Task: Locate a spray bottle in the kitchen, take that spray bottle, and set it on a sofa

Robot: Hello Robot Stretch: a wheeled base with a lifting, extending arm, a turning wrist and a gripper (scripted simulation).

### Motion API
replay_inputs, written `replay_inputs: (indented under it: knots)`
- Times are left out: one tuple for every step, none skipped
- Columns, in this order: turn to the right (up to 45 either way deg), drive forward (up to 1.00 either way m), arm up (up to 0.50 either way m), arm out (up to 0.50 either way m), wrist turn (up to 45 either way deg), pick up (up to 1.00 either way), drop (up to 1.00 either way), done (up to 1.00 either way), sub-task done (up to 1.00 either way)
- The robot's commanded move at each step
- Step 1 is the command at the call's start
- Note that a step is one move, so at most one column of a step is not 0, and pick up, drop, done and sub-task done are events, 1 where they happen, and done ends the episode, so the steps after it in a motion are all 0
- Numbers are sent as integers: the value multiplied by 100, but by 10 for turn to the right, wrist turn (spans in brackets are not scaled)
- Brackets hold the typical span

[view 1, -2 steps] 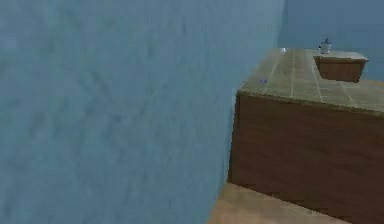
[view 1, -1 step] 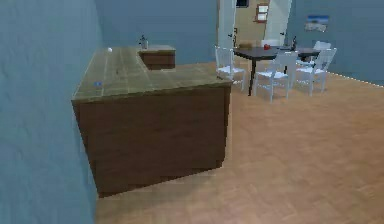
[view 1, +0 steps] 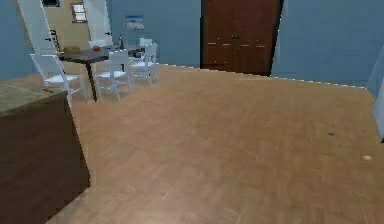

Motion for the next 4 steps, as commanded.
replay_inputs:
  knots:
    - [300, 0, 0, 0, 0, 0, 0, 0, 0]
    - [0, 15, 0, 0, 0, 0, 0, 0, 0]
    - [-300, 0, 0, 0, 0, 0, 0, 0, 0]
    - [0, 55, 0, 0, 0, 0, 0, 0, 0]
